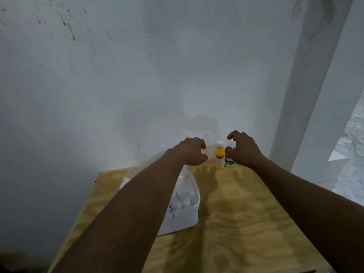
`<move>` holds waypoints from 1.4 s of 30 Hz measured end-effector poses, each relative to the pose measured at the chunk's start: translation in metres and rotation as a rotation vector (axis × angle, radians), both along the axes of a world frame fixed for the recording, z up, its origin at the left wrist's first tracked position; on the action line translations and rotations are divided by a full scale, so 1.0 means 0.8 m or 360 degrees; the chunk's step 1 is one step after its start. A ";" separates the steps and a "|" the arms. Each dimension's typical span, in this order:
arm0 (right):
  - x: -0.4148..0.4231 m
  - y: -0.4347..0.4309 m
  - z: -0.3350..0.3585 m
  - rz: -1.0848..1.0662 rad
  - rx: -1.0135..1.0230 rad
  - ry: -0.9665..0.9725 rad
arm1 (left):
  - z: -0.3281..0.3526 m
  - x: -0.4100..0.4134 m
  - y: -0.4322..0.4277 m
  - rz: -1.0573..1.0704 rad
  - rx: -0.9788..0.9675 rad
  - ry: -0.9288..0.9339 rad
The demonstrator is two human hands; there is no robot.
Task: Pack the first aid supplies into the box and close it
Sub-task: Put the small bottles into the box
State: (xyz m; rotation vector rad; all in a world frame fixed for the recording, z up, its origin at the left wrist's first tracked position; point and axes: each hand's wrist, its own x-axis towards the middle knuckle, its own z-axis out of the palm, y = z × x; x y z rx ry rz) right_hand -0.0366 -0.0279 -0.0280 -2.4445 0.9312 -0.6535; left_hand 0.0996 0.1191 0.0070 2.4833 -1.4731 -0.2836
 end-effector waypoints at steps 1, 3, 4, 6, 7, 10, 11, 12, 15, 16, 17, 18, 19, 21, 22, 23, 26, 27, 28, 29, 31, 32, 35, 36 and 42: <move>0.003 -0.009 -0.001 -0.0030 -0.0028 0.0058 | -0.003 0.000 -0.012 -0.0025 0.0007 -0.0014; 0.008 -0.024 -0.004 -0.0036 -0.0072 0.0157 | -0.009 -0.002 -0.033 -0.0067 0.0016 -0.0033; 0.010 -0.030 -0.005 -0.0011 -0.0074 0.0196 | -0.013 -0.003 -0.043 -0.0091 0.0023 -0.0037; 0.014 -0.040 -0.008 0.0054 -0.0054 0.0287 | -0.019 -0.004 -0.058 -0.0158 0.0030 -0.0039; 0.016 -0.042 -0.010 0.0087 -0.0042 0.0330 | -0.022 -0.005 -0.065 -0.0187 0.0034 -0.0043; 0.021 -0.048 -0.014 0.0146 -0.0025 0.0335 | -0.031 -0.006 -0.078 -0.0209 0.0072 -0.0062; 0.022 -0.049 -0.014 0.0140 -0.0033 0.0294 | -0.033 -0.005 -0.082 -0.0207 0.0066 -0.0065; 0.022 -0.049 -0.014 0.0131 -0.0061 0.0252 | -0.034 -0.006 -0.084 -0.0203 0.0051 -0.0072; 0.021 -0.049 -0.016 0.0100 -0.0150 0.0167 | -0.035 -0.009 -0.090 -0.0167 -0.0041 -0.0139; 0.020 -0.048 -0.018 0.0094 -0.0167 0.0148 | -0.035 -0.009 -0.090 -0.0156 -0.0075 -0.0178; 0.019 -0.048 -0.019 0.0092 -0.0181 0.0134 | -0.035 -0.009 -0.091 -0.0151 -0.0107 -0.0222; 0.018 -0.048 -0.021 0.0093 -0.0192 0.0122 | -0.035 -0.010 -0.091 -0.0144 -0.0136 -0.0262; 0.016 -0.047 -0.022 0.0095 -0.0196 0.0106 | -0.034 -0.011 -0.091 -0.0136 -0.0164 -0.0294; 0.012 -0.046 -0.023 0.0099 -0.0195 0.0078 | -0.033 -0.015 -0.092 -0.0112 -0.0203 -0.0335; 0.010 -0.044 -0.023 0.0102 -0.0196 0.0067 | -0.032 -0.018 -0.092 -0.0100 -0.0221 -0.0354; 0.008 -0.043 -0.023 0.0112 -0.0198 0.0054 | -0.031 -0.021 -0.092 -0.0087 -0.0239 -0.0366; 0.003 -0.040 -0.025 0.0145 -0.0200 0.0003 | -0.033 -0.030 -0.090 -0.0049 -0.0279 -0.0389; 0.000 -0.040 -0.026 0.0148 -0.0197 -0.0011 | -0.035 -0.033 -0.090 -0.0043 -0.0292 -0.0393; -0.002 -0.039 -0.027 0.0149 -0.0196 -0.0023 | -0.037 -0.035 -0.089 -0.0044 -0.0304 -0.0394; -0.004 -0.039 -0.028 0.0151 -0.0199 -0.0035 | -0.039 -0.036 -0.087 -0.0049 -0.0313 -0.0392; -0.009 -0.039 -0.027 0.0149 -0.0206 -0.0056 | -0.038 -0.036 -0.083 -0.0051 -0.0305 -0.0378; -0.011 -0.038 -0.026 0.0147 -0.0203 -0.0060 | -0.035 -0.036 -0.081 -0.0042 -0.0299 -0.0364; -0.015 -0.034 -0.020 0.0142 -0.0173 -0.0060 | -0.025 -0.029 -0.073 -0.0011 -0.0328 -0.0301; -0.015 -0.032 -0.017 0.0142 -0.0164 -0.0067 | -0.019 -0.027 -0.069 0.0001 -0.0348 -0.0275; -0.011 -0.008 0.013 0.0188 -0.0163 -0.0196 | 0.025 -0.007 -0.021 0.0092 -0.0406 -0.0204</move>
